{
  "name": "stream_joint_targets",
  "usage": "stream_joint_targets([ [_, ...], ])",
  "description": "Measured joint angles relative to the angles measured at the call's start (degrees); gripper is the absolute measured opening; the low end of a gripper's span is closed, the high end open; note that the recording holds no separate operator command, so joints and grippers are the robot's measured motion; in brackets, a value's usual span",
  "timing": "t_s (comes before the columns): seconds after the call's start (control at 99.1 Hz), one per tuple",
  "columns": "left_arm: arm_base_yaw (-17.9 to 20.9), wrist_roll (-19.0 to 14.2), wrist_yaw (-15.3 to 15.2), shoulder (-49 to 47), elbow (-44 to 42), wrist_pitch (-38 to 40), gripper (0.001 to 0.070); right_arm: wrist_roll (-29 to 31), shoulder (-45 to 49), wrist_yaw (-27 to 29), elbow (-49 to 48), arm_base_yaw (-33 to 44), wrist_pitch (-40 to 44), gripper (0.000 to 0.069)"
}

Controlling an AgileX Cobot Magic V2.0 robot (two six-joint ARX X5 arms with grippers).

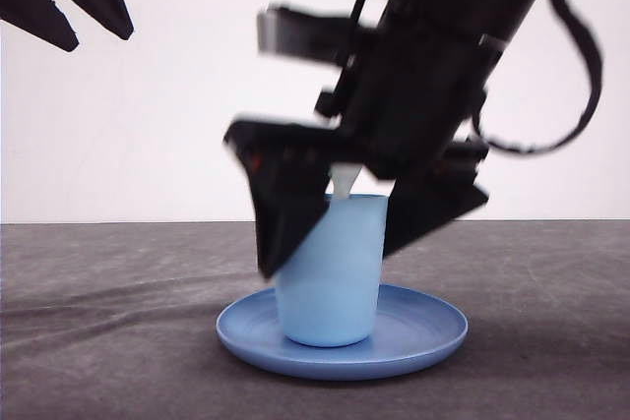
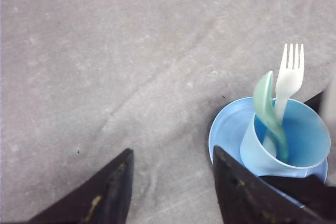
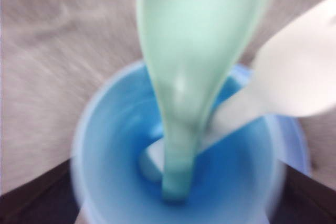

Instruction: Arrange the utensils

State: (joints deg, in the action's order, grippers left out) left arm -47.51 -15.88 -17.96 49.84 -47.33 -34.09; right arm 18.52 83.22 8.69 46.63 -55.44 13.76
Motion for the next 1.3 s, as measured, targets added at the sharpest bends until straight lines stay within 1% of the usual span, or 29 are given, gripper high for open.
stream_joint_targets([
  [0.101, 0.0, 0.0, 0.0, 0.0, 0.0, 0.0, 0.0279, 0.0, -4.9, -1.1, 0.0, 0.0, 4.0, 0.0584],
  [0.242, 0.0, 0.0, 0.0, 0.0, 0.0, 0.0, 0.0279, 0.0, -13.0, -1.2, 0.0, 0.0, 10.0, 0.0584],
  [0.383, 0.0, 0.0, 0.0, 0.0, 0.0, 0.0, 0.0279, 0.0, -22.8, -0.9, 0.0, 0.0, 11.3, 0.0584],
  [0.504, 0.0, 0.0, 0.0, 0.0, 0.0, 0.0, 0.0279, -0.1, -30.4, 2.4, 0.0, 0.0, 11.3, 0.0584],
  [0.615, 0.0, -0.4, 0.0, 0.0, 0.0, 0.1, 0.0279, -0.5, -34.9, 4.9, 0.0, 0.0, 11.3, 0.0584],
  [0.737, 0.0, -1.3, 0.0, 0.0, 0.0, 0.6, 0.0279, -1.5, -37.9, 6.6, 0.0, 0.0, 11.3, 0.0584],
  [0.888, 0.0, -1.6, 0.0, 0.0, 0.0, 1.6, 0.0279, -2.2, -39.3, 9.6, 0.0, 0.0, 11.3, 0.0577],
  [0.918, 0.0, -1.6, 0.0, 0.0, 0.0, 1.7, 0.0279, -2.2, -39.3, 9.7, 0.0, 0.0, 11.3, 0.0555],
  [0.969, 0.0, -1.6, 0.0, 0.0, 0.0, 1.8, 0.0276, -2.2, -39.2, 9.7, 0.0, 0.0, 11.3, 0.0485],
  [0.989, 0.0, -1.7, 0.0, 0.0, 0.0, 1.7, 0.0270, -2.2, -39.2, 9.7, 0.0, 0.0, 11.3, 0.0428],
  [0.999, 0.0, -1.7, 0.0, 0.0, 0.0, 1.7, 0.0260, -2.2, -39.2, 9.7, 0.0, 0.0, 11.3, 0.0388],
  [1.009, 0.0, -1.7, 0.0, 0.0, 0.0, 1.7, 0.0256, -2.2, -39.2, 9.7, 0.0, 0.0, 11.3, 0.0374],
  [1.019, 0.0, -1.7, 0.0, 0.0, 0.0, 1.7, 0.0244, -2.2, -39.2, 9.7, 0.0, 0.0, 11.3, 0.0343],
  [1.029, 0.0, -1.7, 0.0, 0.0, 0.0, 1.7, 0.0230, -2.3, -39.2, 9.7, 0.0, 0.0, 11.3, 0.0298],
  [1.069, 0.0, -1.7, 0.0, 0.0, 0.0, 1.7, 0.0137, -2.3, -39.2, 9.7, 0.0, 0.0, 11.3, 0.0181],
  [1.09, 0.0, -1.7, 0.0, 0.0, 0.0, 1.8, 0.0103, -2.5, -39.2, 9.7, 0.0, 0.0, 11.3, 0.0132],
  [1.12, 0.0, -1.7, 0.0, 0.0, 0.0, 1.8, 0.0072, -2.6, -39.2, 9.8, 0.0, 0.0, 11.3, 0.0084],
  [1.15, 0.0, -1.7, 0.0, 0.0, 0.0, 1.8, 0.0052, -2.7, -39.2, 10.1, 0.0, 0.0, 11.3, 0.0053],
  [1.191, 0.0, -1.7, 0.0, 0.0, 0.0, 1.8, 0.0036, -2.7, -39.2, 10.7, 0.0, 0.0, 11.3, 0.0028],
  [1.302, 0.0, -1.7, 0.0, 0.0, 0.0, 1.8, 0.0025, -2.8, -39.2, 11.0, 0.0, 0.0, 11.3, 0.0004],
])
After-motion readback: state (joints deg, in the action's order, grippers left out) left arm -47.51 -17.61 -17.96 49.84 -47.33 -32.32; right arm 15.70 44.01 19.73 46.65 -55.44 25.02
